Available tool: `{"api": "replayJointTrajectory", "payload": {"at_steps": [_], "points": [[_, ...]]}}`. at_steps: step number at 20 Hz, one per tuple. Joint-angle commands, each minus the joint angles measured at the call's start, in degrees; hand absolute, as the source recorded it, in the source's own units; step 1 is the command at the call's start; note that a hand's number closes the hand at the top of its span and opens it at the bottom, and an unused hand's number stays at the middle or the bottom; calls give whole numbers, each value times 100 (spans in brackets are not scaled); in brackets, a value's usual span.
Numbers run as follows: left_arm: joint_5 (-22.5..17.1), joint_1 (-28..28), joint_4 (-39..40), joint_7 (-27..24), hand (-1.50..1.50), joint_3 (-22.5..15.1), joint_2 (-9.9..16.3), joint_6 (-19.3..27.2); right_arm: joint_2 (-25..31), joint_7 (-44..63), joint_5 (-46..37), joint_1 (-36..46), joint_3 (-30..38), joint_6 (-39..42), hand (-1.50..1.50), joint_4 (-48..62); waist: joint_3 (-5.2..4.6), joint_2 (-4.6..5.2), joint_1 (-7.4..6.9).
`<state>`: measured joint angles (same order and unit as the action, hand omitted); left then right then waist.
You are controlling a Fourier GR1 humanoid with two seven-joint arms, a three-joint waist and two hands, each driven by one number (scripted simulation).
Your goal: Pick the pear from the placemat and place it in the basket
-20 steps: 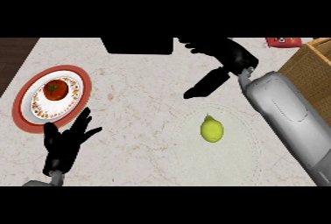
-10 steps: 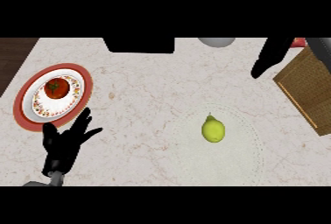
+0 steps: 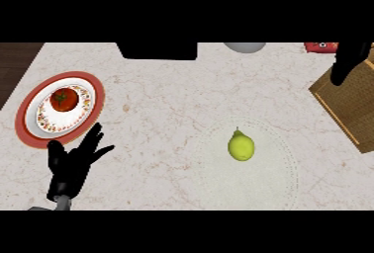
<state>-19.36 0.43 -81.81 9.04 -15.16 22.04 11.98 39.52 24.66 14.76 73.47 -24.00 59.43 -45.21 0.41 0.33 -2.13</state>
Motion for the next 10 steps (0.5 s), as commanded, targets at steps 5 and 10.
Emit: {"api": "replayJointTrajectory", "payload": {"at_steps": [5,10], "points": [[103,328,734,-40,0,9,83,-225,-330,-379,-403,56,-16,324,-150,500,-46,42,25],[175,572,203,223,0,-42,128,-77,-755,-586,-729,-486,-30,-341,-150,256,-37,-12,77]]}}
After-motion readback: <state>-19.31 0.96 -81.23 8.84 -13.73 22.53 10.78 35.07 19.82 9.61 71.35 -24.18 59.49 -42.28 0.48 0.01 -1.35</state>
